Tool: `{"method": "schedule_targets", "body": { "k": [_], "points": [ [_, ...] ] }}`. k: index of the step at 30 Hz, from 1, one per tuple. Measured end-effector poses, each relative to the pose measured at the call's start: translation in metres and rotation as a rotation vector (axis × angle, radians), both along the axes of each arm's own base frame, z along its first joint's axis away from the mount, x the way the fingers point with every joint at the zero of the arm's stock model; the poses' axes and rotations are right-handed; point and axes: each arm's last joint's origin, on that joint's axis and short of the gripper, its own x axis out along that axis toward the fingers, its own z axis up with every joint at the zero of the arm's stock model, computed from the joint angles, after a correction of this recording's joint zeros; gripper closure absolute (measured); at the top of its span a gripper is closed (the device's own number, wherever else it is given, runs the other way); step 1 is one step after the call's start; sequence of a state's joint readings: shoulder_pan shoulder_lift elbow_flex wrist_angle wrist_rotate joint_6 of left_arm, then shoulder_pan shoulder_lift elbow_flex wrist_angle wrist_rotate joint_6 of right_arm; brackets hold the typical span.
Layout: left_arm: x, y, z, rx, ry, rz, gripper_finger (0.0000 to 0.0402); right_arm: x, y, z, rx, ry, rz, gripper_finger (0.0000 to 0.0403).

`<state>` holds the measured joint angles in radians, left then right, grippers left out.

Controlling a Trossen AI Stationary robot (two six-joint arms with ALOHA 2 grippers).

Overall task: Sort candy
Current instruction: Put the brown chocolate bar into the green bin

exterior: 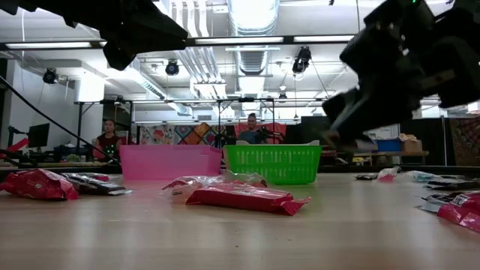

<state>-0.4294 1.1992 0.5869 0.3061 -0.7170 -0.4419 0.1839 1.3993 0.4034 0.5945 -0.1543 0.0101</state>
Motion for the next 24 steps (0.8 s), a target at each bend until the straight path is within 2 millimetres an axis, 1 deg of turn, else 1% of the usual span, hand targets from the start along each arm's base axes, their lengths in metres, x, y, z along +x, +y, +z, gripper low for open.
{"method": "schedule_targets", "body": {
  "k": [4,9,15,20,24],
  "points": [
    [0.0,0.0,0.0,0.0,-0.001,0.0,0.0327,-0.002,-0.002,0.016,-0.009,-0.073,-0.031,0.0395],
    [0.0,0.0,0.002,0.004,-0.014,-0.003,0.0327,-0.005,-0.007,0.034,-0.079,-0.154,-0.101,0.0395],
    [0.001,0.0,0.004,0.019,-0.03,-0.009,0.0327,0.008,-0.022,0.055,-0.169,-0.153,-0.191,0.0395],
    [0.001,0.0,0.005,0.021,-0.033,-0.009,0.0327,0.025,-0.041,0.061,-0.24,-0.112,-0.254,0.0394],
    [0.001,0.0,0.005,0.021,-0.034,-0.01,0.0327,0.038,-0.056,0.055,-0.277,-0.083,-0.289,0.0394]
  ]
}}
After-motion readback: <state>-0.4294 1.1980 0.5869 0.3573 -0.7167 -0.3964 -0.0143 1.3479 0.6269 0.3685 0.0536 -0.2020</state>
